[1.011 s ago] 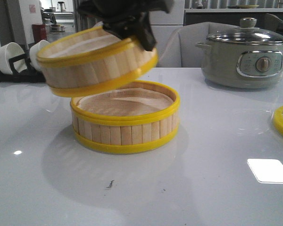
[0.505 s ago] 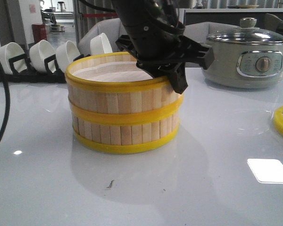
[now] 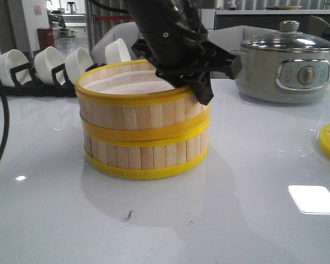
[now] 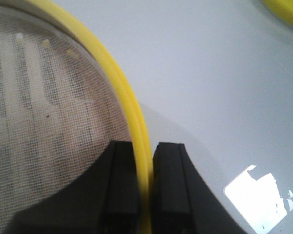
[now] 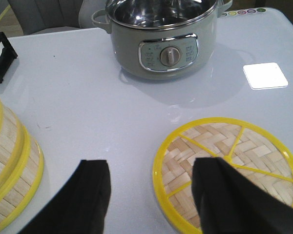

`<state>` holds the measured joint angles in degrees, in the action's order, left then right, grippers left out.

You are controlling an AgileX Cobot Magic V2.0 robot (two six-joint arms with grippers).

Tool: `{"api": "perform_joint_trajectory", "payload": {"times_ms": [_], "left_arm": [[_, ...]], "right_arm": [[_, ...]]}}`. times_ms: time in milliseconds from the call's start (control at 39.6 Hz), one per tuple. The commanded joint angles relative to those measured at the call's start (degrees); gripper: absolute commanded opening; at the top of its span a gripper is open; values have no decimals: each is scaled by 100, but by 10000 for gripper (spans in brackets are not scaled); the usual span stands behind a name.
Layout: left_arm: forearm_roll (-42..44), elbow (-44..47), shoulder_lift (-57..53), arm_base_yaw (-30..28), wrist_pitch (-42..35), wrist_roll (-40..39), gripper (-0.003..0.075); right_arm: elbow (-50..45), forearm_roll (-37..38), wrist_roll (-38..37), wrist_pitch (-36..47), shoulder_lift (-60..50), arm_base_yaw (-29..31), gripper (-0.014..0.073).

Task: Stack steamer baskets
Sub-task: 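Lower the basket onto the center basket and open the left gripper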

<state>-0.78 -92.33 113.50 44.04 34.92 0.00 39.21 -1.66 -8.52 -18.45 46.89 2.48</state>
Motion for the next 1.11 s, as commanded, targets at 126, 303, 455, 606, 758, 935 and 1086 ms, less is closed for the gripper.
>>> {"api": "perform_joint_trajectory", "payload": {"times_ms": [126,303,455,606,758,935,1086], "left_arm": [[78,-225,-305,-28,-482,66,87],[78,-225,-305,-28,-544,66,87],[78,-225,-305,-28,-654,66,149],[78,-225,-305,-28,-707,66,386],[78,-225,-305,-28,-746,66,523],[78,-267,-358,-33,-736,66,520],[170,-607,-488,-33,-579,66,514]], "right_arm": [[197,19,19,365,-20,32,485],[197,19,19,331,-20,32,485],[197,19,19,313,-20,32,485],[197,19,19,302,-20,32,485],[197,19,19,291,-20,32,485],[197,19,19,285,-20,32,485],[197,19,19,267,-20,32,485]]}}
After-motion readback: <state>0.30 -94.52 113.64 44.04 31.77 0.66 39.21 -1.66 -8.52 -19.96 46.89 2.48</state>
